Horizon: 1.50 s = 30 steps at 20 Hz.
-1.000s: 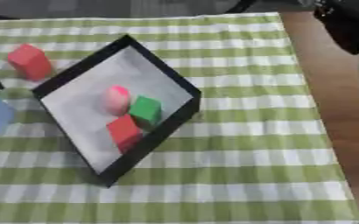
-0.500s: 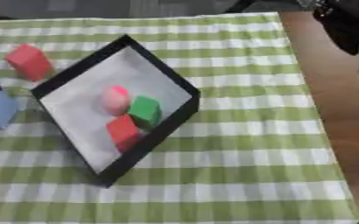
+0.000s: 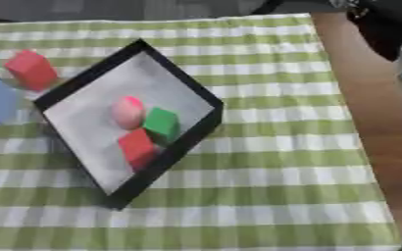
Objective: Pick up objects on the table and place them in the box.
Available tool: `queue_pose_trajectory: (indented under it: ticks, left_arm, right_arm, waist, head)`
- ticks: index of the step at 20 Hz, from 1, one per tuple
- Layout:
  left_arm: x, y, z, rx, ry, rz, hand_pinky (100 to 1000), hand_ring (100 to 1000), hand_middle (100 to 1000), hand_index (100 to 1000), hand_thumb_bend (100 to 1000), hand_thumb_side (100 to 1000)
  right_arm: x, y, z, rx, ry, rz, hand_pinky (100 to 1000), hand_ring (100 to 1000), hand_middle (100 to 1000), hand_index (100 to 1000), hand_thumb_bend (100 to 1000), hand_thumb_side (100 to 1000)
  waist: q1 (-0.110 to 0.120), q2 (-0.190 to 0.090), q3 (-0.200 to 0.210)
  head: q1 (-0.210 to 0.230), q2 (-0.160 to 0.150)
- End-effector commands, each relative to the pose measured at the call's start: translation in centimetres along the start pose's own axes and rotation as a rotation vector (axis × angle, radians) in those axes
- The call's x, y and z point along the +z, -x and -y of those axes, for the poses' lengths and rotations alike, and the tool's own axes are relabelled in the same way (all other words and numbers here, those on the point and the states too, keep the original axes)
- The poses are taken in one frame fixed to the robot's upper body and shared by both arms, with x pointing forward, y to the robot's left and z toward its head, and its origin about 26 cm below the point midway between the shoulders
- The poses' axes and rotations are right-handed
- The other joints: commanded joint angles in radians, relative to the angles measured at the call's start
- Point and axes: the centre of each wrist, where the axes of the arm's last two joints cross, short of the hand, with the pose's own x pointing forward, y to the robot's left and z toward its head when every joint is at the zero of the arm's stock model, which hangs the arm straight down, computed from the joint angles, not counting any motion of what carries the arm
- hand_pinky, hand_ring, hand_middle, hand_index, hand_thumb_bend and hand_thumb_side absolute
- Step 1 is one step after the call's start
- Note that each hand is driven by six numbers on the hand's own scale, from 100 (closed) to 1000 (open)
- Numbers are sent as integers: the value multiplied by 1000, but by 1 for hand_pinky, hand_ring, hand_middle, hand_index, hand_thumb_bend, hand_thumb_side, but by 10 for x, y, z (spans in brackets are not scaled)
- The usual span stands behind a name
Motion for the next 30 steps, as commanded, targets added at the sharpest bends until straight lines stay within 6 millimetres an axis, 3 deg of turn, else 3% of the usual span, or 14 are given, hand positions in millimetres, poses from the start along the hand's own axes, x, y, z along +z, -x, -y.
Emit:
queue_pose_trajectory:
  ticks: [1,10,16,25,30]
  left_arm:
    - [10,-12,-36,-173,80,134,655,550,425,505,417,100]
    - [-58,-84,-74,-218,-41,374,661,545,423,509,398,100]
    - [-94,-116,-67,-215,-41,461,663,547,420,509,385,100]
    - [-132,-121,-25,-262,143,430,671,566,448,540,426,100]
    - [-142,-115,-9,-273,177,394,712,610,511,620,485,100]
  right_arm:
    - [-1,-8,6,29,7,13,884,730,628,771,204,287]
    - [-7,-14,4,24,-15,40,883,731,629,771,202,277]
    - [-9,-16,3,16,-21,47,883,731,629,771,201,276]
    - [-9,-16,2,7,-24,48,884,731,630,771,201,278]
    - [-9,-15,2,6,-22,45,884,731,630,771,200,279]
  waist:
    - [-1,-23,3]
    - [-1,-34,6]
    - [2,-38,8]
    - [5,-37,1]
    - [7,-35,-1]
  head:
    - [-4,-2]
    - [-26,-2]
    - [-48,-2]
    - [-52,-2]
    - [-51,-2]
